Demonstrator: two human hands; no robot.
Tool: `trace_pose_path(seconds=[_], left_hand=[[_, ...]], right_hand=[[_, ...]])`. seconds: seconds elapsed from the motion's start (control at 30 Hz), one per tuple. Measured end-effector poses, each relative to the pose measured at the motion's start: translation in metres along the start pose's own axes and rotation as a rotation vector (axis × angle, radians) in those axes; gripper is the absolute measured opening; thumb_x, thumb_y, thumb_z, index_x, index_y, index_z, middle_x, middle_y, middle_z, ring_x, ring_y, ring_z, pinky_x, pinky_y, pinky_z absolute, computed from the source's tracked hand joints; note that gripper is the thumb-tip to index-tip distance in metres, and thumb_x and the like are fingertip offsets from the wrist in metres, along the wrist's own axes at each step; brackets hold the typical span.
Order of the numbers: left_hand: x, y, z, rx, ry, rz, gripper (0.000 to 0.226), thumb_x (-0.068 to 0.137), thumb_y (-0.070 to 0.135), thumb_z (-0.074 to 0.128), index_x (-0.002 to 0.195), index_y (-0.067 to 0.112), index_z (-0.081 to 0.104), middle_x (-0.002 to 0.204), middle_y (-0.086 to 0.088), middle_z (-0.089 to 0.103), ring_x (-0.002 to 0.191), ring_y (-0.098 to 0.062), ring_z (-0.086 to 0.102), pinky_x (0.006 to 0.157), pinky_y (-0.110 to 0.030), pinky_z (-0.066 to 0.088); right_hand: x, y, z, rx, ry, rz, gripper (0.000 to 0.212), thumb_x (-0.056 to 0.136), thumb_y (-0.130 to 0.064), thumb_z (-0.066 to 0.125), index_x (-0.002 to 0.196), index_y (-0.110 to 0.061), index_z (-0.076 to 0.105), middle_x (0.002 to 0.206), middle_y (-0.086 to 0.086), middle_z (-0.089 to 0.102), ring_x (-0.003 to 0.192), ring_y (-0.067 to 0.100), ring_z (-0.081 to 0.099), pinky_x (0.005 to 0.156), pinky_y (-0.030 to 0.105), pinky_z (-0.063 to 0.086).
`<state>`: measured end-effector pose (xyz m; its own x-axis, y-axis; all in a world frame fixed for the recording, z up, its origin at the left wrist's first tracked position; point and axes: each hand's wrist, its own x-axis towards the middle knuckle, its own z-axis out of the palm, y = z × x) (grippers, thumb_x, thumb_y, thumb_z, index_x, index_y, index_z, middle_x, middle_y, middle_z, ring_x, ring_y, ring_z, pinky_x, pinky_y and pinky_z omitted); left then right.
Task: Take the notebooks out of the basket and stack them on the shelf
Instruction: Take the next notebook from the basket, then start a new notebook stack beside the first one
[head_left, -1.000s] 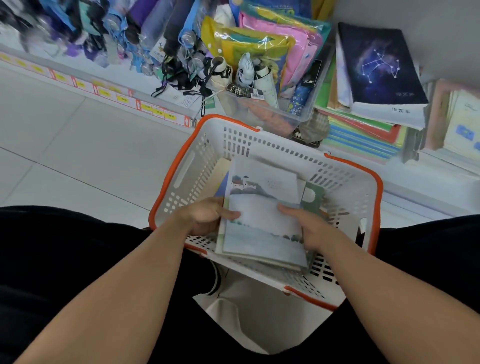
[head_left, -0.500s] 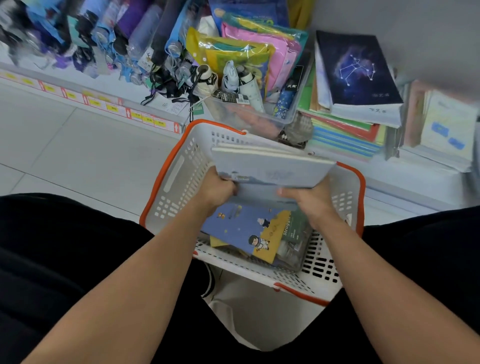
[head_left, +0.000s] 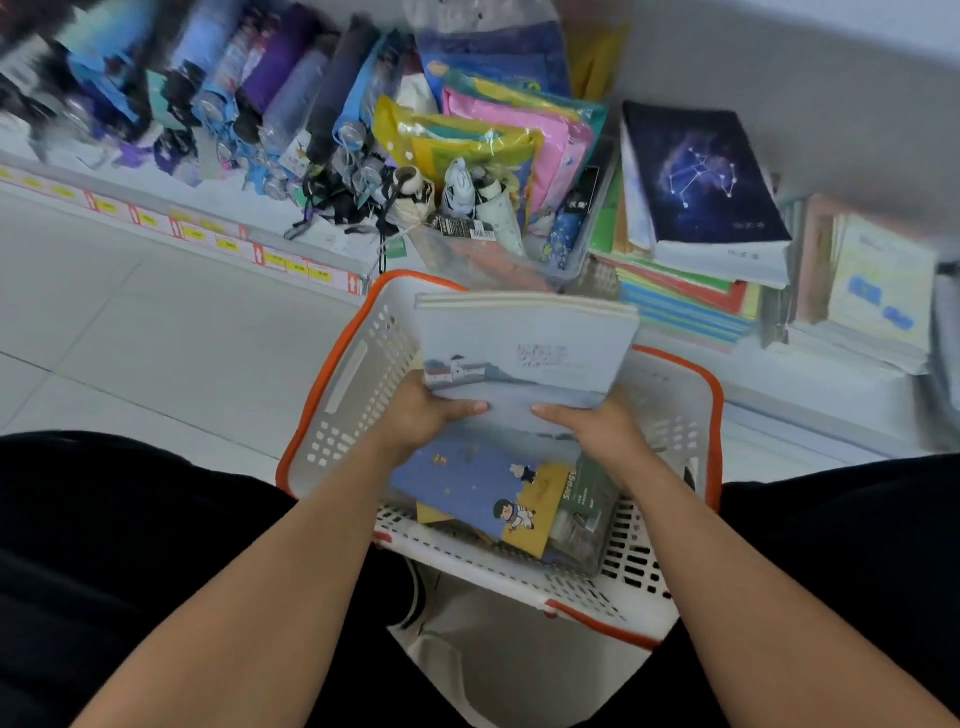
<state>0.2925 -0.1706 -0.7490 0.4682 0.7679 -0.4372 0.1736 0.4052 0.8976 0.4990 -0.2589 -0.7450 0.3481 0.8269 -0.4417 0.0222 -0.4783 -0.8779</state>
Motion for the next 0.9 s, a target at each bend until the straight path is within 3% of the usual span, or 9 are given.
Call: trace_pose_path(seconds=[0.13,0.27,0.4,0.47,0.6,0.67,0.73,0.8,0.9], left_hand=[[-0.013,0.082,-0.006,-0.010,0.041,0.170,0.037,0.076,0.012,0.081,0.109,0.021,0.068,0.104,0.001,0.074,0.096,-0.014,0.072,0.084,-0.040,0.059],[-0.030,0.184,0.000,-0.009,0.066,0.422,0.066,0.071,0.034,0.086,0.128,0.013,0.059,0.125,-0.007,0.066,0.116,-0.026,0.063,0.097,-0.046,0.051],[-0.046,0.271,0.019,-0.012,0.069,0.550,0.046,0.082,0.017,0.075,0.125,0.009,0.060,0.115,-0.007,0.071,0.103,-0.024,0.069,0.084,-0.037,0.057],[-0.051,0.307,0.027,0.012,0.042,0.527,0.037,0.086,0.016,0.072,0.121,0.011,0.062,0.109,-0.005,0.074,0.096,-0.023,0.072,0.078,-0.037,0.059],[-0.050,0.366,0.033,0.138,0.064,0.420,0.032,0.087,0.027,0.071,0.115,0.011,0.065,0.105,-0.007,0.074,0.088,-0.024,0.072,0.071,-0.034,0.060],[-0.043,0.382,0.037,0.203,0.053,0.368,0.028,0.090,0.022,0.069,0.113,0.007,0.064,0.100,-0.006,0.072,0.079,-0.021,0.068,0.056,-0.026,0.055],[-0.029,0.387,0.045,0.204,0.059,0.322,0.023,0.092,0.018,0.065,0.111,0.005,0.062,0.093,-0.005,0.065,0.073,-0.016,0.061,0.046,-0.019,0.049],[-0.008,0.390,0.051,0.099,0.094,0.288,0.021,0.093,0.013,0.064,0.110,0.001,0.059,0.094,-0.009,0.061,0.073,-0.017,0.058,0.043,-0.017,0.047],[0.021,0.399,0.059,-0.003,0.151,0.248,0.020,0.093,0.008,0.063,0.109,-0.003,0.059,0.100,-0.014,0.062,0.071,-0.020,0.059,0.041,-0.016,0.047]], right_hand=[[-0.022,-0.094,-0.014,0.060,0.038,-0.253,0.039,0.076,-0.014,0.084,0.113,-0.020,0.072,0.104,-0.006,0.076,0.094,0.013,0.073,0.066,0.034,0.060],[-0.048,-0.191,-0.037,0.165,0.095,-0.445,0.032,0.082,-0.018,0.079,0.112,-0.022,0.070,0.102,-0.006,0.077,0.092,0.023,0.074,0.070,0.051,0.059],[-0.069,-0.255,-0.068,0.210,0.038,-0.512,0.032,0.092,-0.018,0.066,0.122,-0.028,0.060,0.112,-0.011,0.073,0.095,0.013,0.072,0.081,0.047,0.057],[-0.074,-0.277,-0.079,0.234,0.056,-0.539,0.035,0.094,-0.019,0.065,0.126,-0.029,0.059,0.118,-0.009,0.071,0.099,0.018,0.071,0.081,0.047,0.057],[-0.065,-0.321,-0.095,0.348,0.174,-0.467,0.027,0.093,-0.014,0.066,0.119,-0.018,0.064,0.111,0.002,0.073,0.087,0.024,0.069,0.076,0.040,0.058],[-0.054,-0.344,-0.105,0.371,0.201,-0.377,0.028,0.092,-0.012,0.067,0.120,-0.008,0.062,0.107,0.009,0.071,0.082,0.024,0.066,0.066,0.033,0.059],[-0.042,-0.364,-0.115,0.330,0.203,-0.286,0.016,0.093,-0.007,0.065,0.107,0.000,0.060,0.087,0.013,0.067,0.061,0.021,0.066,0.046,0.024,0.055],[-0.029,-0.379,-0.123,0.288,0.195,-0.221,0.012,0.092,0.000,0.064,0.101,0.003,0.057,0.076,0.015,0.060,0.044,0.021,0.062,0.035,0.029,0.051],[-0.004,-0.390,-0.129,0.280,0.233,-0.200,0.023,0.086,0.011,0.063,0.108,0.008,0.056,0.091,0.024,0.060,0.061,0.030,0.062,0.048,0.041,0.058]])
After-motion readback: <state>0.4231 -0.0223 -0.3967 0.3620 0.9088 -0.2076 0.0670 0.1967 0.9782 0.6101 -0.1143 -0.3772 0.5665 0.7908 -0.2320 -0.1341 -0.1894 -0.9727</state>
